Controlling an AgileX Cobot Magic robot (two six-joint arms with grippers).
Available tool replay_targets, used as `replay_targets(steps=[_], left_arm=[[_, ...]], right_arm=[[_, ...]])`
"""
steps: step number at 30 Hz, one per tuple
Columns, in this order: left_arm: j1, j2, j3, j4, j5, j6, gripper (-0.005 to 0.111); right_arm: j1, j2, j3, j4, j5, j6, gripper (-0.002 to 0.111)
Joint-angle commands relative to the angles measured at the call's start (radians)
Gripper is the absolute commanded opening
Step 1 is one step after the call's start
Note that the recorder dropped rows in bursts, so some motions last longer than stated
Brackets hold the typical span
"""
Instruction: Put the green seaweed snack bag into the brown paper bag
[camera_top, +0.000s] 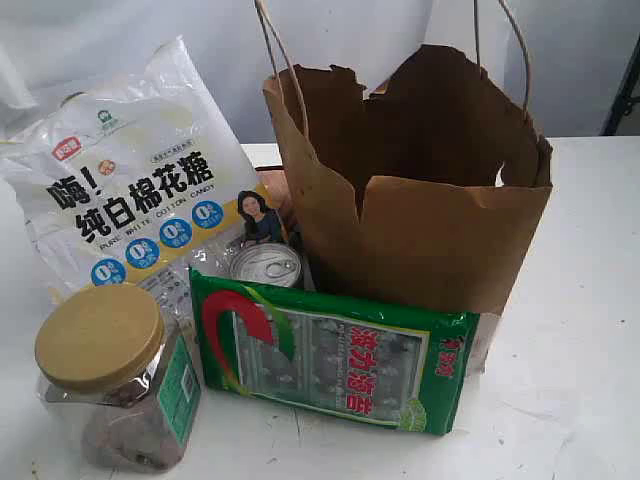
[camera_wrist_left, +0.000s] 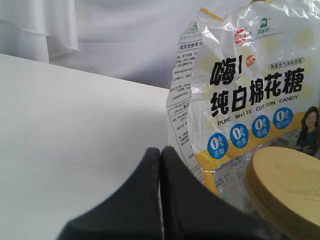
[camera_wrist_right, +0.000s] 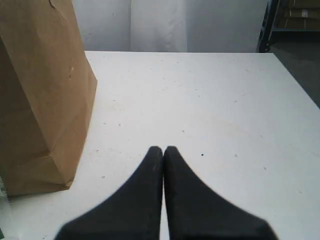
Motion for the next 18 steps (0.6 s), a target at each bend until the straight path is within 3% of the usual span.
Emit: replay_targets(steps=[1,8,10,12,13,15,17,18], left_arm=[[0.003,-0.005,0.004,0.002,-0.004,0.001,0.0],[0.003,-0.005,0.004,0.002,-0.004,0.001,0.0],[0.003,-0.005,0.004,0.002,-0.004,0.001,0.0],[0.003,-0.005,0.004,0.002,-0.004,0.001,0.0],[0.003,-0.005,0.004,0.002,-0.004,0.001,0.0],[0.003,-0.005,0.004,0.002,-0.004,0.001,0.0],[0.003,-0.005,0.004,0.002,-0.004,0.001,0.0],[0.003,-0.005,0.004,0.002,-0.004,0.001,0.0]], right_arm=[[0.001,-0.006,0.003,-0.023,-0.015,0.001,0.0],[0.001,-0.006,0.003,-0.027,-0.015,0.001,0.0],[0.001,-0.006,0.003,-0.069,-0.106,-0.002,0.0],[0.004,-0.006,0.003,0.045,-0.409,0.138,0.0],[0.004,-0.006,0.003,0.147,-0.641,0.315,0.0],[0.004,-0.006,0.003,0.286,-0.904,0.473,0.0],[0.004,-0.006,0.003,0.319,-1.044,0.573,0.0],[0.004,-0.006,0.003,0.343,-1.013,0.607,0.0]])
